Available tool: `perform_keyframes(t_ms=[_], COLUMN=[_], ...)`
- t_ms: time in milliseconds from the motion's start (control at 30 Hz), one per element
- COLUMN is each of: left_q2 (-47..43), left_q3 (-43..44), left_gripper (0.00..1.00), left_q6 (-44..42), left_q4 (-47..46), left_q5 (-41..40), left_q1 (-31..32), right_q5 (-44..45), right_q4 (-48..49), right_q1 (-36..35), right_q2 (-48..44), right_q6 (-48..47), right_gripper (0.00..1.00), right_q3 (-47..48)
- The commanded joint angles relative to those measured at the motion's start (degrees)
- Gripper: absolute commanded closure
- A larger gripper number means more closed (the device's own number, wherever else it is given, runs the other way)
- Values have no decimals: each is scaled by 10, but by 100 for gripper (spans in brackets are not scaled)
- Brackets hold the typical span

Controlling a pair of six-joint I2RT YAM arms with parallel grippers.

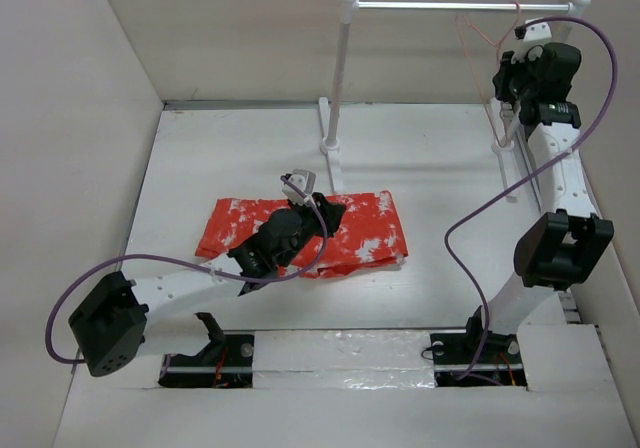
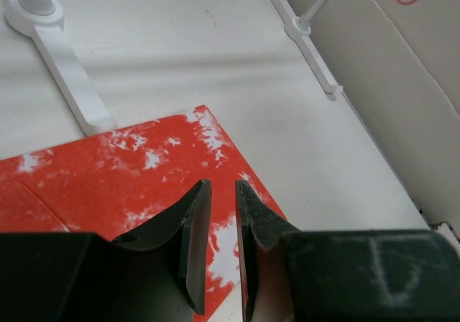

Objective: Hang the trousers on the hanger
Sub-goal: Pick up the hanger from the clothesline.

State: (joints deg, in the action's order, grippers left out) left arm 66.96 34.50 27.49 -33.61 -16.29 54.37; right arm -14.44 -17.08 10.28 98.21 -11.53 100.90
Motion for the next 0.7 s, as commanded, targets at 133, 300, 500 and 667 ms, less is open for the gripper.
perform_keyframes(t_ms=[133,300,500,667], left_q2=[3,10,12,14], left_q3=[5,7,9,12], left_gripper=[81,81,80,69], left_q6=[-1,2,2,3], left_q4=[-28,-30,-28,-29], left_q5=[-1,1,6,16], left_q1=[2,2,2,2], right_q5=[9,23,78,106], right_q4=[68,135,135,137], right_q1=[-5,-11,-30,-41], right_q2=[-28,-90,-134,-164], right_q6=[0,19,18,17], right_gripper=[100,100,100,100], right_q3=[-29,-69,-72,-116])
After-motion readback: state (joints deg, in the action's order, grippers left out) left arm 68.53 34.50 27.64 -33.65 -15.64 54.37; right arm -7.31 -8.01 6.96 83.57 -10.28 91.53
